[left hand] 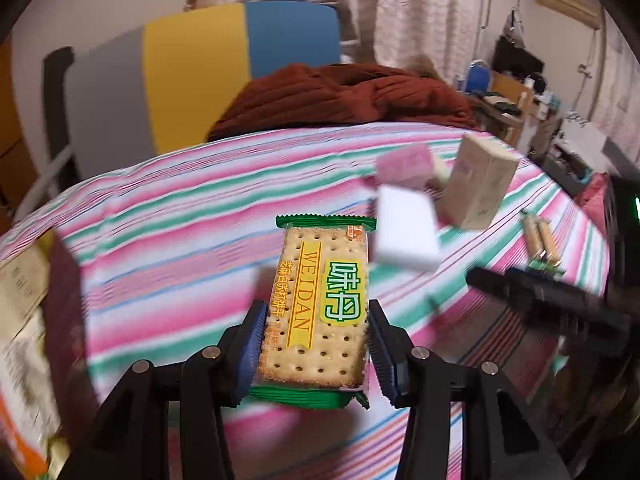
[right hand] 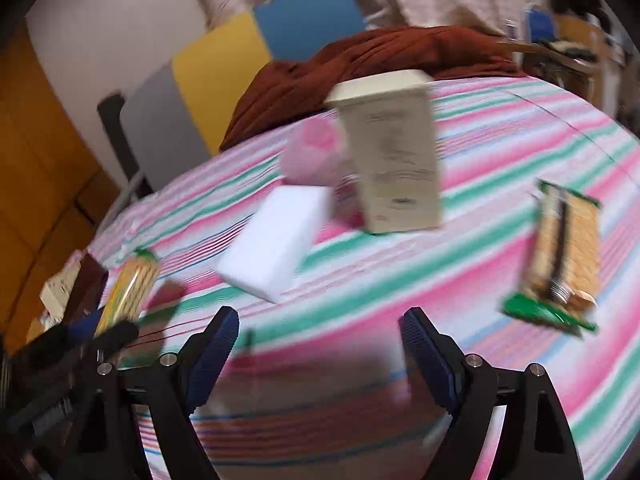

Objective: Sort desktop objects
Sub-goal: 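Grasp the white foam block with the right gripper while the left gripper holds the cracker pack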

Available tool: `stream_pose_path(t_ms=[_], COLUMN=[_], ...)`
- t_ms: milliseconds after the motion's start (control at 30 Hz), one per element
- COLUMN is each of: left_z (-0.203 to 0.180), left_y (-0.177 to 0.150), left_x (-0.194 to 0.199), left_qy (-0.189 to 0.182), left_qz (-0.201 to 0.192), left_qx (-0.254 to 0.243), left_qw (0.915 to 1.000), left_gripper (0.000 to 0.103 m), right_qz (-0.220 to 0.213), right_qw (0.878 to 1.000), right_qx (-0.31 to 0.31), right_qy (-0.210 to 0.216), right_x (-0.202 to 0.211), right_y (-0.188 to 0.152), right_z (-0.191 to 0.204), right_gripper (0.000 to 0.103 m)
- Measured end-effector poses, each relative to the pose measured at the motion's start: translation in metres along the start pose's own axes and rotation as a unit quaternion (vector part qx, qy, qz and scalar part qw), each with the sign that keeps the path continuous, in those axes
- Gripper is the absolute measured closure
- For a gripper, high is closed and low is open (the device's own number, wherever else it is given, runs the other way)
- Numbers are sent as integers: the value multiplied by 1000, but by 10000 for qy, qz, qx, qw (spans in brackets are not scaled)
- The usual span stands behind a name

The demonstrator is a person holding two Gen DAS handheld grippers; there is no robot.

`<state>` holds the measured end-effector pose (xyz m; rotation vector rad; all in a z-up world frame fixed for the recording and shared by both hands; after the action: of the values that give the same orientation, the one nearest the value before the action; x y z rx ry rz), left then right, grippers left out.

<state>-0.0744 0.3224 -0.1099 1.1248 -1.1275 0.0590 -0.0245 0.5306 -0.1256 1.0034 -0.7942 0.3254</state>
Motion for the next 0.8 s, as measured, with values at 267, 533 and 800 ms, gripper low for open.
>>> stream_pose_path(t_ms=[267,533,800], left_z=[16,26,23], left_y=[-21,-32,-37], left_x=[5,4,-3], left_qy=[-22,-152,-247], left_qz=[-111,-90,-37], left_qx=[190,225,264], left_qw=[9998,9996,9993], left_gripper=[54,54,54], right_qz=[602,1176,1413], right_qw=[9948,9805,9764], right_qx=[287,609,1270], right_qy=[-767,-1455,-1024], right_x=[-49,-90,-54], right_y=[24,46,16], right_z=[22,43,40], right_gripper=[15,14,28])
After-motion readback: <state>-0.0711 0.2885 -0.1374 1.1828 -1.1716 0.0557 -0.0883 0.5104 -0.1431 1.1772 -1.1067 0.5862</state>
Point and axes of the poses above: each gripper's, at about its wrist camera, not at the fingertips, and x roughly against the way its jaws point, z to its left, y to its top, the point moved 8 cm from there along -x, roughly the way its jaws point
